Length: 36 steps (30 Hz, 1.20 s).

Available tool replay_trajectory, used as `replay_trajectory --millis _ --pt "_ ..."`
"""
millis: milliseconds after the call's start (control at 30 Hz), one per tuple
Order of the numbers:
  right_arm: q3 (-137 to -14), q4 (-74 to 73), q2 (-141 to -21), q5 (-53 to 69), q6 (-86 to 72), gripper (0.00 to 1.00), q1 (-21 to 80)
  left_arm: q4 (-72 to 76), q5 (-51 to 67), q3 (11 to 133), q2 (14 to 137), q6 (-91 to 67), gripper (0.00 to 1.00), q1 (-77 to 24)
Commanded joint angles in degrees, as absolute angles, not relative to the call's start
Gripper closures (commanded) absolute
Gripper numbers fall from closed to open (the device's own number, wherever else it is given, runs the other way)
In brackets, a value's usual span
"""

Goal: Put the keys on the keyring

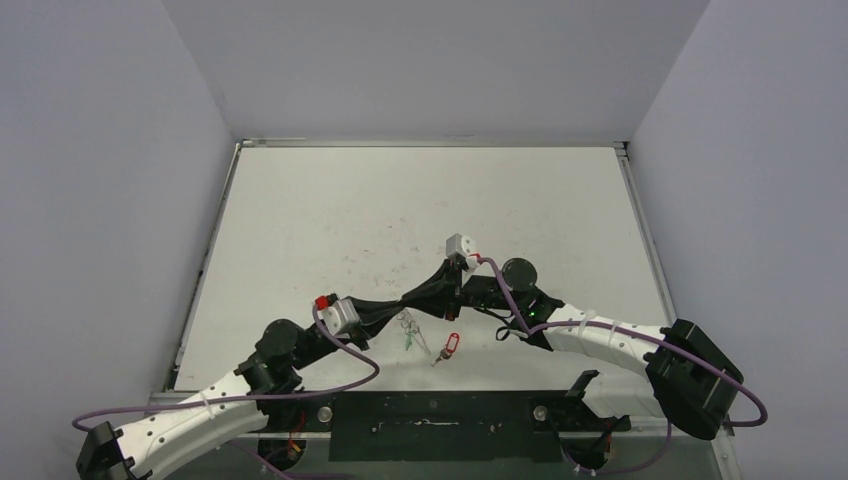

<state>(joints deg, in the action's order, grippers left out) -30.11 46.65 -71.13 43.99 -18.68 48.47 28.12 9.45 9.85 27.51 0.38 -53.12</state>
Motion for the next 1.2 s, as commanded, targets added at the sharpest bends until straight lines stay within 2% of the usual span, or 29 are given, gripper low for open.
replay_trajectory --millis 0,167,233,367,467,633,800,1167 --pt "-32.3 50.5 -71.3 45.0 -18.7 1.0 49.1 30.8 8.2 9.7 25.6 0.3 1.0 -53.2" --pt "-32.8 47.9 -71.2 45.5 -17.4 1.0 49.1 26.6 5.8 10.2 23.4 0.6 1.0 -53.2" --pt "-32.9 46.8 -71.0 45.7 -16.8 0.93 49.1 23.8 5.1 11.0 22.7 0.8 1.0 -53.2" --pt "-33.1 43.2 -69.6 45.5 -14.0 0.69 49.2 19.1 4.9 12.8 22.4 1.4 1.0 -53.2" --pt "-34.7 35.6 -67.8 45.3 -7.8 0.6 49.1 15.2 5.5 14.6 22.8 2.0 1.0 -53.2" --pt "-39.2 17.4 -65.4 45.6 6.0 0.58 49.2 9.0 7.7 18.3 24.6 4.0 1.0 -53.2" --pt "-43.3 6.1 -66.6 48.1 16.2 0.58 49.2 2.4 11.3 22.9 28.2 6.8 1.0 -53.2" --pt "-44.7 2.9 -67.8 51.4 19.2 0.58 49.6 -3.6 15.9 27.9 34.5 9.5 1.0 -53.2"
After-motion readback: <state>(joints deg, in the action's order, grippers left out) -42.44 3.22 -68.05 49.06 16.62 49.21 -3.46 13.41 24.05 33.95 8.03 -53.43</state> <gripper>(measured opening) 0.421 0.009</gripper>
